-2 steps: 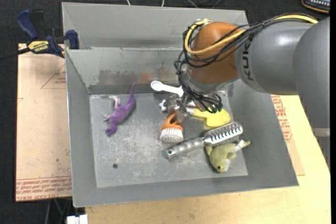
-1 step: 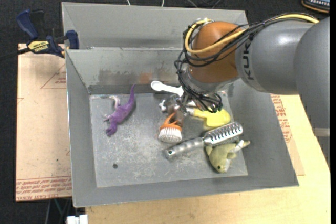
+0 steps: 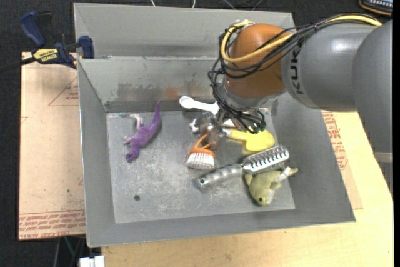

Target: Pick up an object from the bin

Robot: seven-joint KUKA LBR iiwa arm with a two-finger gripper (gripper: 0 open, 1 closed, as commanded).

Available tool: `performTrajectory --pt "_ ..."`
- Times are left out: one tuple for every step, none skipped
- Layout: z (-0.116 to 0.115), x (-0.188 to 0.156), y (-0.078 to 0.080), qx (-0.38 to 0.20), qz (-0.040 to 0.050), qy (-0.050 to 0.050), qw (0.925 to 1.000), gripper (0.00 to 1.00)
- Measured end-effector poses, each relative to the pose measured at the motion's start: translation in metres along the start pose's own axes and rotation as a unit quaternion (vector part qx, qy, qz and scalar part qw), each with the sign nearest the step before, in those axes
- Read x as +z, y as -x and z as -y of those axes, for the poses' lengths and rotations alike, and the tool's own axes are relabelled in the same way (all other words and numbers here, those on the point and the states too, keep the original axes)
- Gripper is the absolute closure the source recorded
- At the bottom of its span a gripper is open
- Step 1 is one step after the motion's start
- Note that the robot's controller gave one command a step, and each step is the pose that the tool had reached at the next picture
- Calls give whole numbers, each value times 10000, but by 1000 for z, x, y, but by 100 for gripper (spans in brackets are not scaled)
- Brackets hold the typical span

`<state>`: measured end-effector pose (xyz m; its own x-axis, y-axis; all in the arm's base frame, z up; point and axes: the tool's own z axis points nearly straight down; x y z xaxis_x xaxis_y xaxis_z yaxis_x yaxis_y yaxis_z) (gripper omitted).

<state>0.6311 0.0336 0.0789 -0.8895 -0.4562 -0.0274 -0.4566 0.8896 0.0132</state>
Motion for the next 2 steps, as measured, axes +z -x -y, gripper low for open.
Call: performTrajectory --pt "-2 -25 -1 4 -29 16 10000 100" --pt "-2 -72 1 12 -16 14 10000 100"
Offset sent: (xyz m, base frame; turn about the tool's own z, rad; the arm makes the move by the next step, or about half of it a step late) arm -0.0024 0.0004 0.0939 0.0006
